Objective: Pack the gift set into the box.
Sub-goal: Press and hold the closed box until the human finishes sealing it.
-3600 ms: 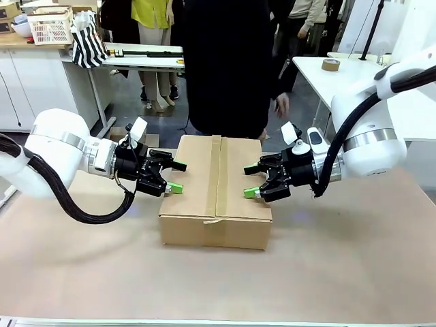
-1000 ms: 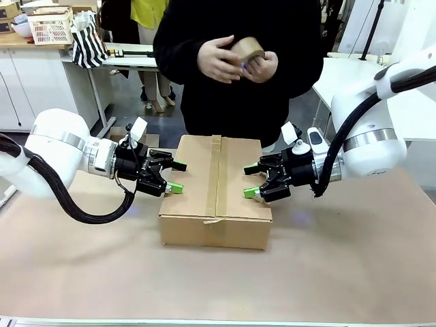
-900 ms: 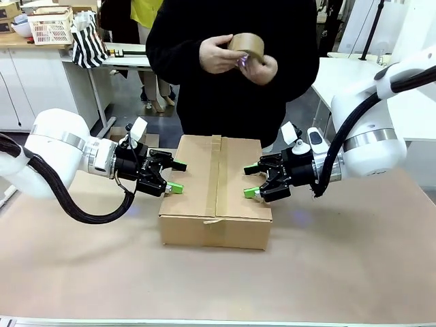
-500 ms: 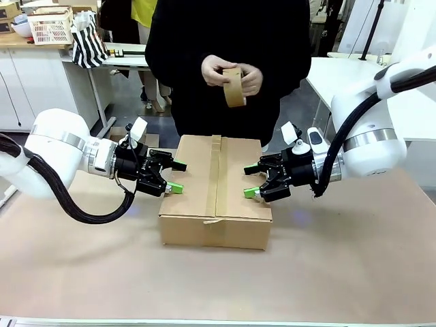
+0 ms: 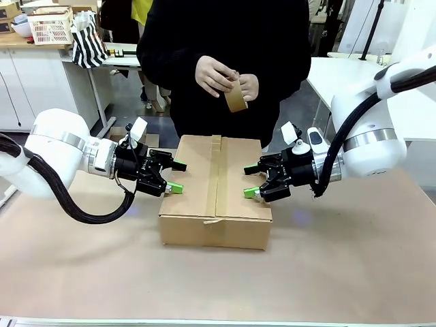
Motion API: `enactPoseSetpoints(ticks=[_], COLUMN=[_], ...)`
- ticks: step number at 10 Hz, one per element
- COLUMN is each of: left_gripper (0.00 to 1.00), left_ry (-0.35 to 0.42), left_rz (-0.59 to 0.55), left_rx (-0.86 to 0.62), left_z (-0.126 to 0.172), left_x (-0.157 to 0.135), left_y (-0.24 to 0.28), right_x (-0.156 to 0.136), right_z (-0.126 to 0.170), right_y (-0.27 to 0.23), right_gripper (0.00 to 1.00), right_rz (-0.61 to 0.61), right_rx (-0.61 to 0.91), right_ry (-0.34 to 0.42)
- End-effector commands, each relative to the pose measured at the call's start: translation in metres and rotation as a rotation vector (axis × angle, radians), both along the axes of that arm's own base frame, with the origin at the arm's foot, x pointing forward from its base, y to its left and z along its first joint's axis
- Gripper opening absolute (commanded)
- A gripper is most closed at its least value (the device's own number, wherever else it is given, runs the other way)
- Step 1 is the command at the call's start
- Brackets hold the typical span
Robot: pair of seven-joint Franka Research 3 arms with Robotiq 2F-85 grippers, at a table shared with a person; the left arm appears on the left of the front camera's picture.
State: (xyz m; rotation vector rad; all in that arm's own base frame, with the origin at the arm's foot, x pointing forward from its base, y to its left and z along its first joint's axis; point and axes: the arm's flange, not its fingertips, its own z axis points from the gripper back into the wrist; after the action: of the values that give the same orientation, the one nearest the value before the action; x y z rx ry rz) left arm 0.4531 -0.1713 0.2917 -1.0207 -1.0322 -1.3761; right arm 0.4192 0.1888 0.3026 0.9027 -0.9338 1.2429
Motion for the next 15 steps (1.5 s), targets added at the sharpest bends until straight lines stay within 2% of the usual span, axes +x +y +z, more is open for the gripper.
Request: enactPoseSetpoints(ticks=[1, 15], left_gripper=[1.00, 1.00], left_ry=[-0.001, -0.001], left_rz=[0.000, 0.000], left_rx=[0.002, 0.002], left_z=[-0.0028, -0.0028], left_x=[-0.0013, -0.0013], left_y=[0.0009, 0.0009], right_x=[-0.0007, -0.0007], right_z=[-0.0019, -0.0019], right_y=[-0.0010, -0.0010], right_gripper=[1.00, 1.00], right_rz=[-0.005, -0.005], right_rx=[0.005, 0.005], right_ry=[0.017, 0.017])
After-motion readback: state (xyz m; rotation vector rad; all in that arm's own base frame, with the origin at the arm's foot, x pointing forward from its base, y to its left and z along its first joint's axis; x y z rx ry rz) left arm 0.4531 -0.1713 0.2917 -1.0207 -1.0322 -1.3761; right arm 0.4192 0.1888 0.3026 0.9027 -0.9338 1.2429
